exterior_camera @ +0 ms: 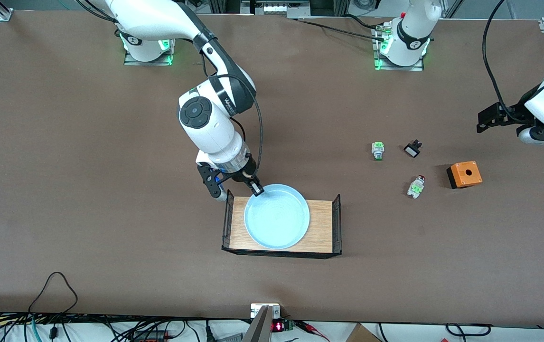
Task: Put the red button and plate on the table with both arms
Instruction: 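Lift the blue plate out of the tray with the right gripper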
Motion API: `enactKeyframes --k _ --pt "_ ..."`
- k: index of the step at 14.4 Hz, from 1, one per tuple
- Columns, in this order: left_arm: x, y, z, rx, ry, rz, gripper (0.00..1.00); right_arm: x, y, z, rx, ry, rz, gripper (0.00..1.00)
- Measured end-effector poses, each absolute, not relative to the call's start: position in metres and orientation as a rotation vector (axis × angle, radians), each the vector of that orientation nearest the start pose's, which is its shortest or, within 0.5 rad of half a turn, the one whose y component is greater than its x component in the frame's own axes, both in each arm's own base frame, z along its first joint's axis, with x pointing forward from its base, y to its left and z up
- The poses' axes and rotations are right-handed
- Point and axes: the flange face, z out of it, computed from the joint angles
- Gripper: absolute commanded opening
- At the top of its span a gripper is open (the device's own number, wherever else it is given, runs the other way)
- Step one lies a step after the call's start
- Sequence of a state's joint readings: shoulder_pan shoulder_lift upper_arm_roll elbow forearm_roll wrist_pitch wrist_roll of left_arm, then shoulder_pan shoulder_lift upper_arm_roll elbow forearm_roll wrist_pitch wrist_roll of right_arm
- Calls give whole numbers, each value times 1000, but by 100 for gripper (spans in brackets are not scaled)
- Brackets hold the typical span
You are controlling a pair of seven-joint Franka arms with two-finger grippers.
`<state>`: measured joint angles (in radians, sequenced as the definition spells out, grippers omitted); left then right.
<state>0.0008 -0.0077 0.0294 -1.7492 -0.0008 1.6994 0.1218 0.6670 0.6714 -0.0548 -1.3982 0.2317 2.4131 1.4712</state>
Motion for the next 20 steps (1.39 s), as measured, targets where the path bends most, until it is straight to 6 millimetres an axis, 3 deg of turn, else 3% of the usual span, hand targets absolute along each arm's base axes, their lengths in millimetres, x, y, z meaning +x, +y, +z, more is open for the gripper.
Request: enactKeyframes --k 4,12,14,20 --pt "556 17 555 -3142 144 66 100 612 446 348 -2440 1306 -60 8" --pt "556 17 555 -3142 144 65 100 611 446 346 -2462 1271 -66 8" --pt "556 17 555 -3142 144 65 100 611 446 345 -2467 1262 -68 0" --pt "556 17 555 -3142 144 65 100 611 446 345 -2484 1232 -74 0"
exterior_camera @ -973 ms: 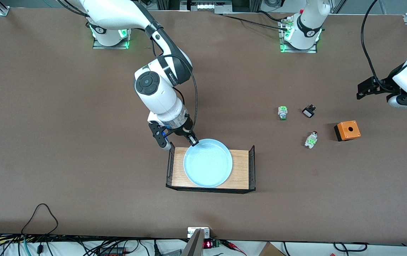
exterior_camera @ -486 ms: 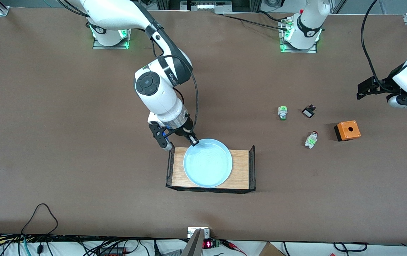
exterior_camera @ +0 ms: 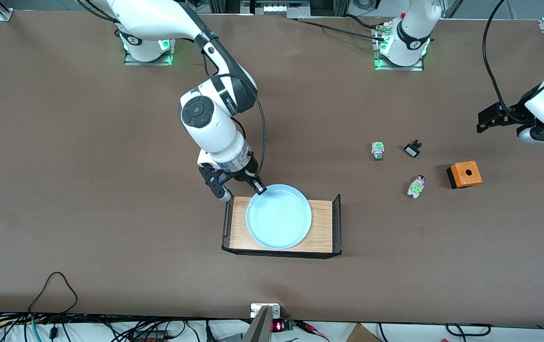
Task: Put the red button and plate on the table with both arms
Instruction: 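Lift the blue plate out of the tray with the right gripper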
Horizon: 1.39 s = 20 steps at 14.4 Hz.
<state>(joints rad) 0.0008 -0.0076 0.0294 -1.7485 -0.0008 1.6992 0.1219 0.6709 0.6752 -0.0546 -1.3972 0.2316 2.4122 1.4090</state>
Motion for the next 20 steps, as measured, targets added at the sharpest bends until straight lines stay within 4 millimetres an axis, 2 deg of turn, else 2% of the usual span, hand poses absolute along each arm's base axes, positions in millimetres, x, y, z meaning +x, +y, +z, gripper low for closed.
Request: enactKeyframes --k 8,12,16,20 --pt "555 17 555 -3142 144 76 100 611 448 347 -2483 1226 -74 0" --pt "555 17 555 -3142 144 77 100 605 457 364 -2476 1197 -78 0" --pt "555 17 555 -3142 144 78 100 595 458 404 -2485 1186 -34 0" --pt "555 17 555 -3142 144 78 100 579 443 467 -2532 1130 25 0"
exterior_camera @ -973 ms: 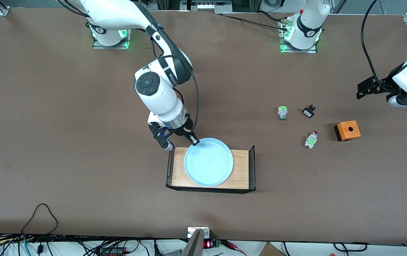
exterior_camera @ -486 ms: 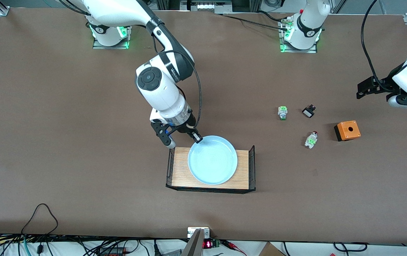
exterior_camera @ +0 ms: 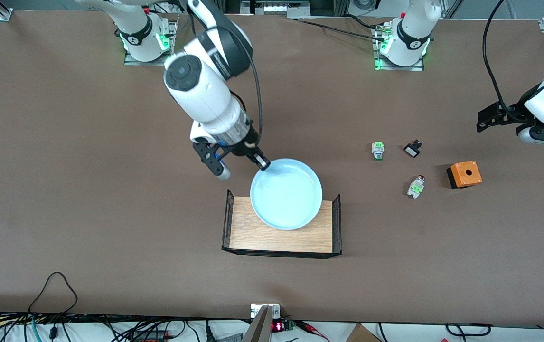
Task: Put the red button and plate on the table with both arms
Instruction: 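Lift the blue plate out of the tray with the right gripper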
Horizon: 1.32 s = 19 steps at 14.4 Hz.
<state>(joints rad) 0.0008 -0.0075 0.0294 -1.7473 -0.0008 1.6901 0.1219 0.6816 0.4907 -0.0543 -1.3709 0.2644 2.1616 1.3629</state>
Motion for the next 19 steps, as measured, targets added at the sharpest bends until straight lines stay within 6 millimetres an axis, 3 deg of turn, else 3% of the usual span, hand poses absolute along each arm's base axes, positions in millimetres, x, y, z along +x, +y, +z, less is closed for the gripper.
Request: enactKeyframes --k 4,8,11,14,16,19 --pt "555 17 555 -3142 144 78 100 585 383 513 -2634 1035 69 0" --pt "555 17 555 -3142 144 79 100 607 296 515 -2777 865 145 0" --pt "555 17 555 -3142 144 79 100 627 216 495 -2840 717 177 0" --pt "555 17 555 -3142 144 79 100 634 152 458 -2893 577 237 0" --pt "555 17 555 -3142 144 79 100 631 125 435 -2964 479 268 0" --pt "555 17 555 -3142 144 80 100 623 102 411 -3054 350 315 0"
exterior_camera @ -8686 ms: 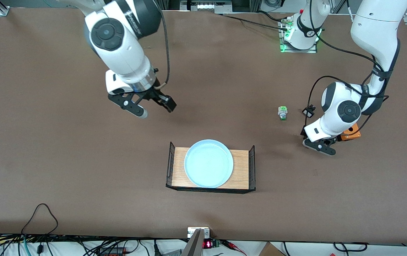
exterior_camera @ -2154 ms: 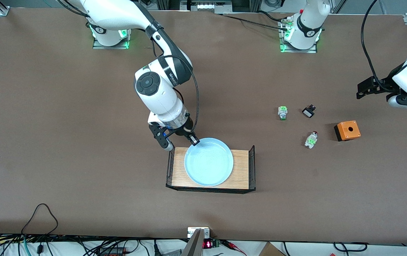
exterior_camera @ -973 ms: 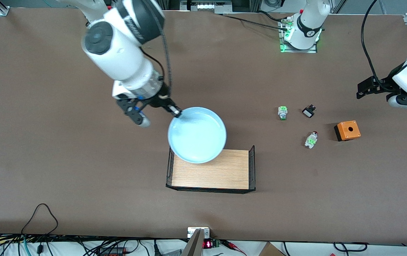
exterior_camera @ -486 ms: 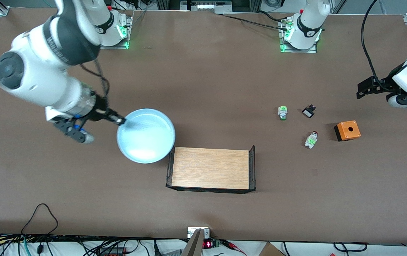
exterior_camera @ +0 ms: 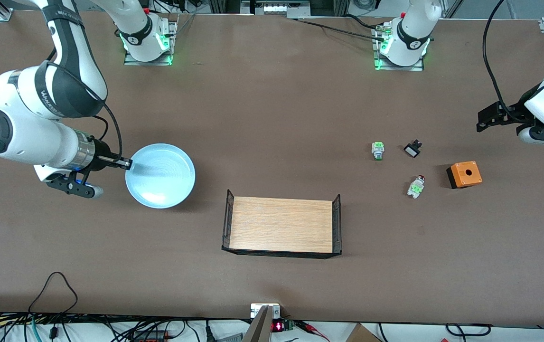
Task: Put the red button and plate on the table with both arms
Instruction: 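Lift the blue plate out of the tray with the right gripper, then lower the plate onto the table and open the right gripper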
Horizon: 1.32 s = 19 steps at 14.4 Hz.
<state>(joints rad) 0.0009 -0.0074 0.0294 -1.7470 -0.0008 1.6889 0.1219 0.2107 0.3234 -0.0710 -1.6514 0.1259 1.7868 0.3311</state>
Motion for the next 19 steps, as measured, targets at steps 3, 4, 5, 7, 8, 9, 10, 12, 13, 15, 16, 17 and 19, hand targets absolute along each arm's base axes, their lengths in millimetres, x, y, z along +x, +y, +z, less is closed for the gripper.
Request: enactKeyframes --k 3,4,5,7,8,9,10,12,13,15,16,17,19 --pt "555 17 555 -3142 144 80 100 611 71 393 -3090 193 327 0" --pt "555 17 555 -3142 144 80 100 607 55 387 -3088 152 325 0" --pt "555 17 555 -3142 144 80 100 603 39 380 -3082 112 328 0" --pt "555 17 555 -3142 144 80 100 596 11 364 -3069 49 340 0" --pt "555 17 555 -3142 144 79 100 592 -1 355 -3064 24 345 0" --pt "555 17 555 -3142 144 80 100 588 -11 345 -3059 -1 345 0" --pt "555 17 555 -3142 144 80 100 584 -20 335 -3055 -27 340 0" --pt "555 17 555 -3142 144 80 100 578 -34 322 -3050 -73 323 0" --pt "555 17 555 -3142 144 80 100 575 -39 316 -3049 -91 313 0" --pt "555 17 555 -3142 144 80 100 568 -51 302 -3047 -135 287 0" --pt "555 17 555 -3142 144 80 100 563 -58 293 -3048 -158 268 0" --pt "555 17 555 -3142 144 80 100 557 -66 283 -3049 -181 247 0" --pt "555 17 555 -3142 144 80 100 544 -77 263 -3051 -224 216 0"
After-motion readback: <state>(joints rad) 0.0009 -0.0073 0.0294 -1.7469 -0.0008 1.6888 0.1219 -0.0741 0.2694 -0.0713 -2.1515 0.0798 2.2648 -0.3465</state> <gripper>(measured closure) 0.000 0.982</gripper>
